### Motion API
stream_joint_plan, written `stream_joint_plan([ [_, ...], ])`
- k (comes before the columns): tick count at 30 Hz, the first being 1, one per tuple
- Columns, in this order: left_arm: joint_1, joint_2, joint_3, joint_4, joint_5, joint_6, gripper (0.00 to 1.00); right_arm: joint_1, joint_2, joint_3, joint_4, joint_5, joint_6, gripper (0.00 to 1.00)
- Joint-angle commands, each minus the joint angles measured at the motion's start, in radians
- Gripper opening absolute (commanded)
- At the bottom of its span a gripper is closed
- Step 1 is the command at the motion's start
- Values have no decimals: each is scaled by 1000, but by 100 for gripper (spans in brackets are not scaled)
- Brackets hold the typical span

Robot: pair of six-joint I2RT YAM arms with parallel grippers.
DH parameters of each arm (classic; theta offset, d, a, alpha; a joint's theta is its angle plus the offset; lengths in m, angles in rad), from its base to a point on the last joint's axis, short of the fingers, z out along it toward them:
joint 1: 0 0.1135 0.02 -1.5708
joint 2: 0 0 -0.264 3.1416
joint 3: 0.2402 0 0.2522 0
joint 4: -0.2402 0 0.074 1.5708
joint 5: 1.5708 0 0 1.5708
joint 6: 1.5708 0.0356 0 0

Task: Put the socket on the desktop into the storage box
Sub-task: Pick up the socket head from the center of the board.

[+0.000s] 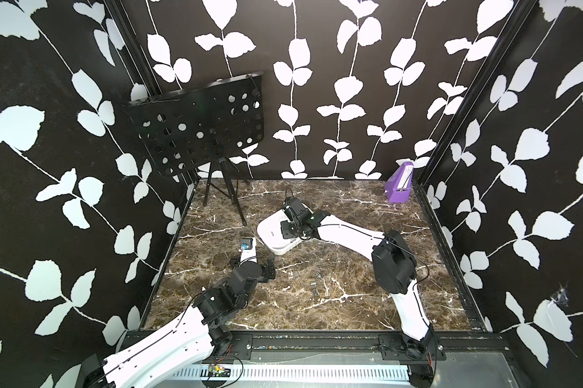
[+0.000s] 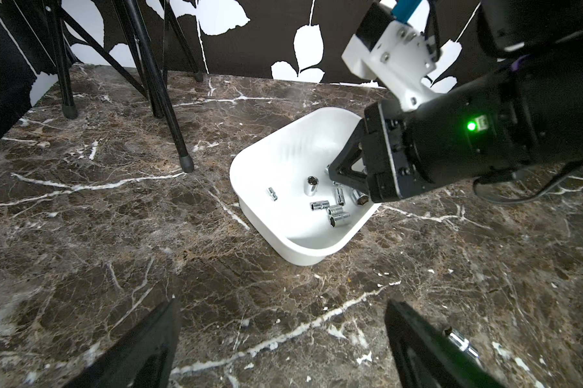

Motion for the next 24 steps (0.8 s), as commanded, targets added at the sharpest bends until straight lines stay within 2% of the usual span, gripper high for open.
stream_joint_plan([
  [1, 0, 19, 1, -1, 3, -8, 95, -14, -5, 46, -31, -31, -22, 26],
  [4, 0, 35, 7, 1, 12, -8, 95, -14, -27, 37, -33, -33, -32, 36],
  [7, 0, 41, 7, 5, 21, -2, 95, -14, -71, 8, -32, -42, -47, 38],
  [10, -1, 47, 4, 31, 61, 12, 96, -13, -170, -87, -8, -39, -63, 38],
  [14, -1, 85, 8, 78, 151, 34, 96, -10, -393, -344, 68, -17, -72, 39],
  [19, 0, 192, 44, 140, 341, 75, 96, 34, -675, -656, 69, 83, -101, 42],
  [24, -2, 318, 90, 173, 485, 101, 95, 74, -898, -931, 71, 130, -107, 50],
])
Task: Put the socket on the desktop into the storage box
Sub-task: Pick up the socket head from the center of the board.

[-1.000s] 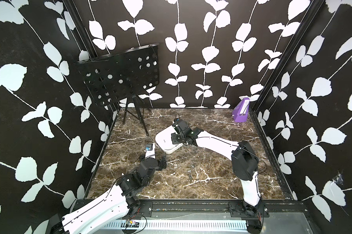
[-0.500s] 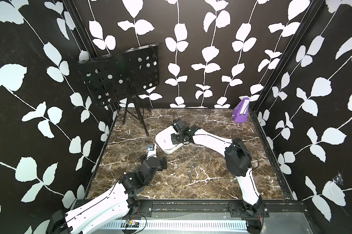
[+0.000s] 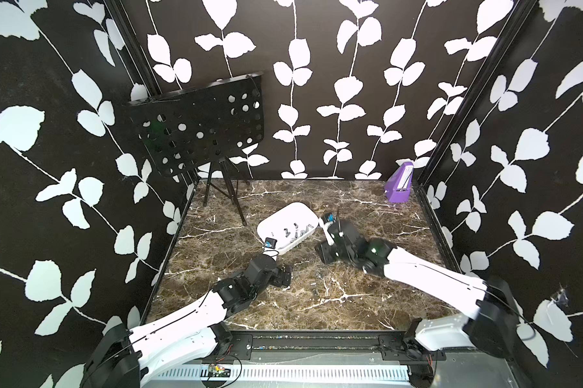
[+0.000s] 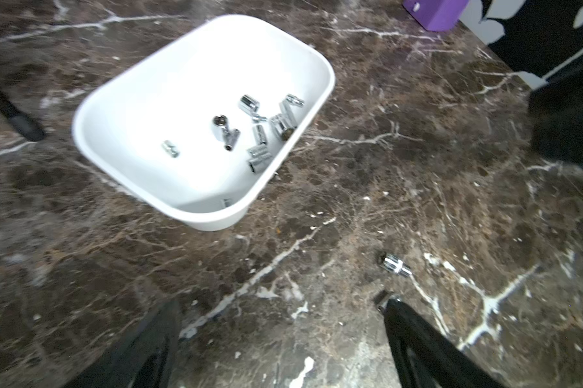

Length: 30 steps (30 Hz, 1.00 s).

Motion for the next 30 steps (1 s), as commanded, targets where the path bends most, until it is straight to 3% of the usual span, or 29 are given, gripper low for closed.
stream_joint_plan([
  [1, -2, 62, 50, 50, 143, 35, 95, 18, -105, -183, 12, 50, -10, 51],
  [5, -2, 164, 104, 4, 158, 41, 94, 19, -210, -343, 74, 26, 4, 55],
  [10, -2, 248, 147, -38, 151, 40, 94, 19, -223, -441, 182, -22, 14, 56],
  [19, -1, 269, 159, -58, 122, 35, 94, 34, -108, -473, 330, -70, 32, 57],
  [30, -1, 243, 148, -63, 75, 29, 94, 53, 22, -433, 360, -37, 24, 52],
])
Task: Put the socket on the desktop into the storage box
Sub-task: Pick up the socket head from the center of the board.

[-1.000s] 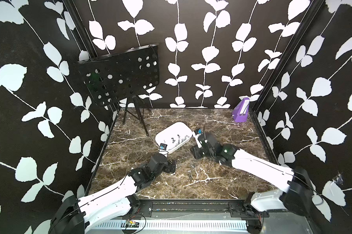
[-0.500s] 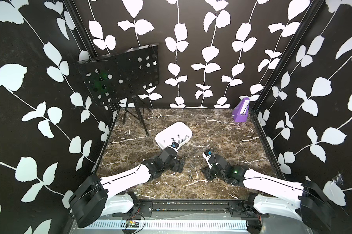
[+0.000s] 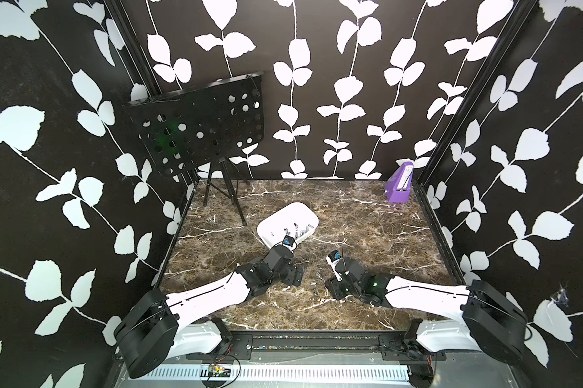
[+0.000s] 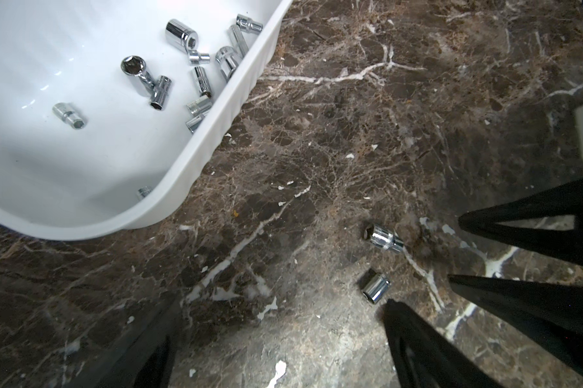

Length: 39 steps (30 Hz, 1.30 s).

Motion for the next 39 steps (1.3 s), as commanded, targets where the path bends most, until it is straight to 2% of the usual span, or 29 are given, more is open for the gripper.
stream_joint_plan([
  [1, -1, -24, 16, -24, -21, 1, 95, 12, 27, 17, 33, 36, 1, 51],
  [7, -2, -31, 16, -28, -34, 1, 94, 29, 68, 38, 43, 48, -3, 48],
  [13, -1, -59, 16, -52, -119, 6, 95, 38, 122, 79, 35, 44, -18, 48],
  [22, 0, -172, -31, -45, -171, 1, 97, 52, 209, 129, 34, 53, -12, 49],
  [39, -2, -195, -50, -30, -191, -16, 97, 58, 189, 134, -7, 96, 3, 53],
])
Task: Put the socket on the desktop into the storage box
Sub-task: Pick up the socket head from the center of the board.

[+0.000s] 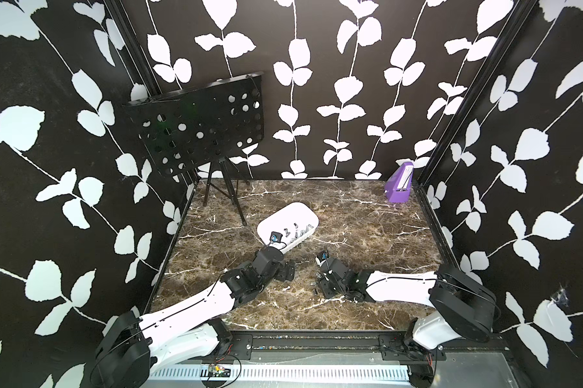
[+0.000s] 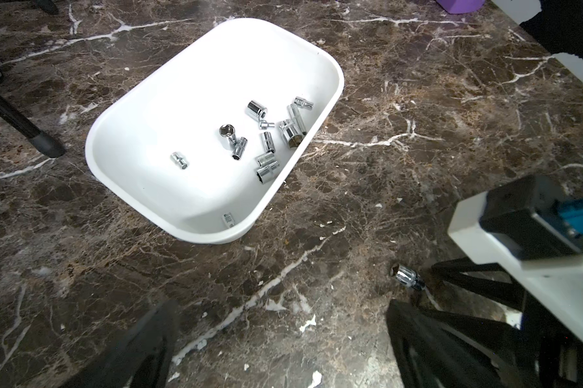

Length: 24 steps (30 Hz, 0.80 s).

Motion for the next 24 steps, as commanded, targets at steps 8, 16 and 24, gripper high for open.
stream_joint_plan([
  [8, 0, -15, -25, 2, -19, -6, 97, 7, -21, -3, -6, 28, 21, 54],
  [16, 0, -13, -17, -9, -20, -7, 97, 7, -30, 7, -10, 30, 12, 54],
  [24, -1, -30, -23, -8, -30, -7, 97, 7, -3, 13, 13, 20, 13, 53],
])
